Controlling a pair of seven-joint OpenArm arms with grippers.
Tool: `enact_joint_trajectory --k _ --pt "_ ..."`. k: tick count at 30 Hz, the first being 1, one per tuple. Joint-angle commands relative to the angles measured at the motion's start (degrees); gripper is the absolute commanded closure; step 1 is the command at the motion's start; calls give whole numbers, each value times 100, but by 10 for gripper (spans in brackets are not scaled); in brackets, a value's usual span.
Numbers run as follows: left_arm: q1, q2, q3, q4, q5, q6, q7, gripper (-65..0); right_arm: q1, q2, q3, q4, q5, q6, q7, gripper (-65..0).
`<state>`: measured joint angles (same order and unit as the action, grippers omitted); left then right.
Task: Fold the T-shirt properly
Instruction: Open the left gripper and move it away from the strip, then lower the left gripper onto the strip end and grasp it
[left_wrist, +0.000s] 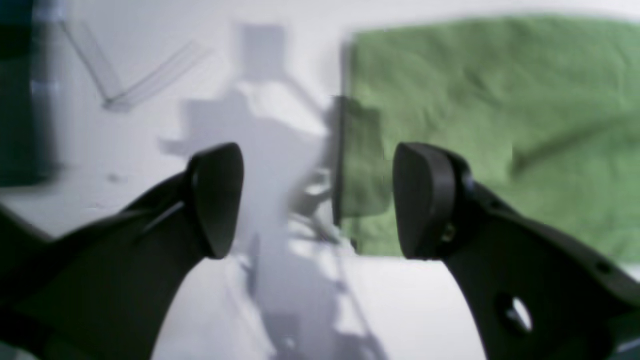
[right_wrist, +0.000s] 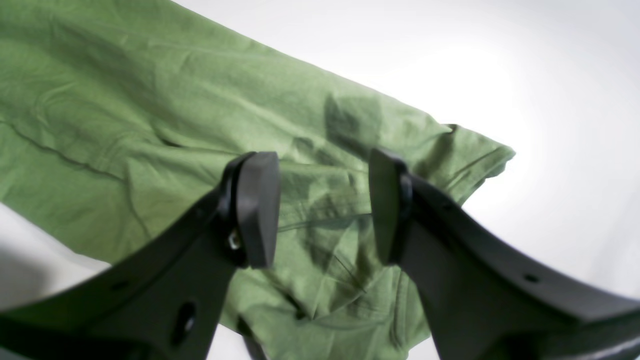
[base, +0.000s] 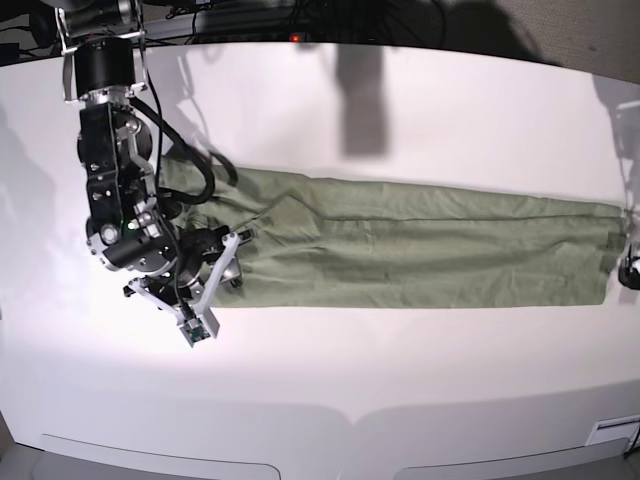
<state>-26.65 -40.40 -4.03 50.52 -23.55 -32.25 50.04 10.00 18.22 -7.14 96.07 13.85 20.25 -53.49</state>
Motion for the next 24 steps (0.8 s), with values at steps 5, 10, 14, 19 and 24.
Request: enact_joint_trajectory --k 5,10,14,19,24 --pt "-852 -251 -42 -1674 -356 -775 -79 -452 127 35 37 111 35 105 87 -291" --pt "-1266 -273 -42 -2356 -542 -775 -216 -450 127 35 37 111 348 273 28 -291" --pt "-1222 -146 -42 -2356 -713 -775 -28 -450 127 39 37 111 636 297 -20 -291" --pt "-1005 72 -42 -2356 -752 -775 -35 -450 127 37 39 111 634 341 -55 -291" --pt "-831 136 -42 -2358 -485 -775 -476 -451 127 37 39 111 634 382 -96 -291"
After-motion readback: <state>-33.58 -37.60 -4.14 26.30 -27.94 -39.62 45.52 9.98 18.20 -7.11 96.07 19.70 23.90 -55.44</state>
